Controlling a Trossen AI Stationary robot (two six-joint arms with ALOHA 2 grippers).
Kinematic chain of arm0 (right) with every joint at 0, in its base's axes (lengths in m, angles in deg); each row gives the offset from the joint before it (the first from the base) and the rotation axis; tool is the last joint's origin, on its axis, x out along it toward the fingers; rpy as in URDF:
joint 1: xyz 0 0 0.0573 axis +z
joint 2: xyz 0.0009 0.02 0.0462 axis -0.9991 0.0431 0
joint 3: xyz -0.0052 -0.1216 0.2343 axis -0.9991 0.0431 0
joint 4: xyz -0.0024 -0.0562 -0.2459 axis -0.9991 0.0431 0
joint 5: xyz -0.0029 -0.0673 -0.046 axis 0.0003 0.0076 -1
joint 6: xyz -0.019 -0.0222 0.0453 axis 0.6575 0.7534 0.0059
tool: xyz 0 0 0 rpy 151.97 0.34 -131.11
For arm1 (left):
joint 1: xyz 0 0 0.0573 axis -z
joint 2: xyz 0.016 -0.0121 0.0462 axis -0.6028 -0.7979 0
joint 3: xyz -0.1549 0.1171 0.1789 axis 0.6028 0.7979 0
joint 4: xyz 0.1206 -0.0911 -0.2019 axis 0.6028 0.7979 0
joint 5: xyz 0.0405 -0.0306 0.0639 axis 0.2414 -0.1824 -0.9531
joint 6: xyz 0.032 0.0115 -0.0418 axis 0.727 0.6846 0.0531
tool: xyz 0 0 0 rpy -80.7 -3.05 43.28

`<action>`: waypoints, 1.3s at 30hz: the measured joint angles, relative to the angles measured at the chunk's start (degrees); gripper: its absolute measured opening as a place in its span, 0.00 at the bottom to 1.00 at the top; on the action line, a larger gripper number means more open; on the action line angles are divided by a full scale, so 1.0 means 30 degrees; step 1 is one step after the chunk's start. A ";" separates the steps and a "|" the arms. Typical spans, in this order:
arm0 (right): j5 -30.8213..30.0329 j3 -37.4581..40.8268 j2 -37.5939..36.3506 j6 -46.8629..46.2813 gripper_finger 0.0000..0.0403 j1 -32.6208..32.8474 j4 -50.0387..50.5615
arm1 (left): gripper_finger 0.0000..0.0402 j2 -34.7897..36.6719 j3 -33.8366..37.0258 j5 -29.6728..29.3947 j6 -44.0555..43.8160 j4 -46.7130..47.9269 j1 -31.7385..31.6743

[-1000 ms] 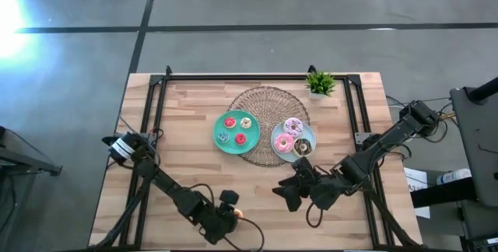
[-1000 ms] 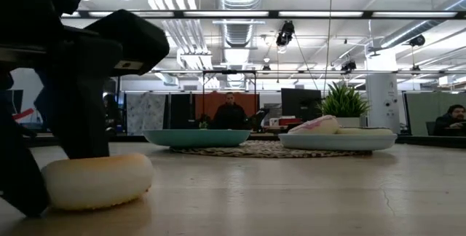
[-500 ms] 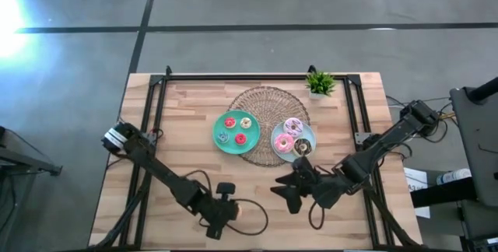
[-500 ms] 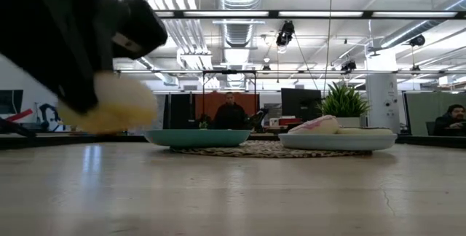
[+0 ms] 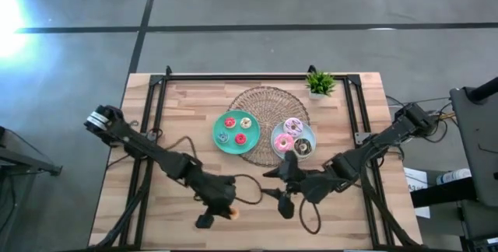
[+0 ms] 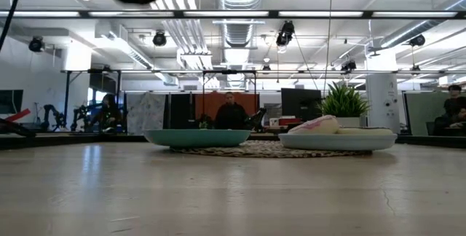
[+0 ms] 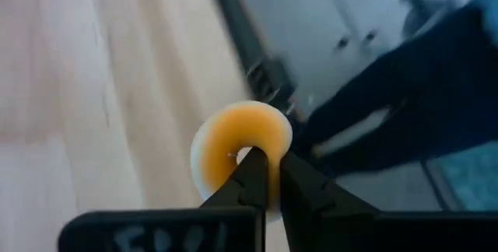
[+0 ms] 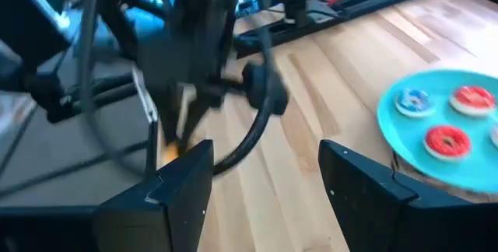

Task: Pick & Place donuts
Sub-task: Put the small yellow donut on the green plate

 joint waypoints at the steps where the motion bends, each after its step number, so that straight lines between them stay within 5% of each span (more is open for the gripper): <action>1: 0.0272 -0.0293 0.0285 0.0389 0.56 -0.0041 -0.0027 | 0.00 0.0464 0.0071 -0.0077 -0.0061 -0.0274 -0.0008; 16: 0.0598 -0.8011 0.5446 1.1061 0.56 0.0073 0.4609 | 0.00 0.3780 0.0269 -0.0018 -0.1227 -0.1645 -0.1263; 26: 0.0425 -1.0997 0.7144 1.2311 0.53 -0.0082 0.7185 | 0.00 0.3769 0.0255 -0.0053 -0.1133 -0.1785 -0.1736; 39: 0.0589 -1.1202 0.7209 1.2234 0.44 -0.0249 0.6903 | 0.00 0.3645 0.0299 -0.0058 -0.0901 -0.2632 -0.2454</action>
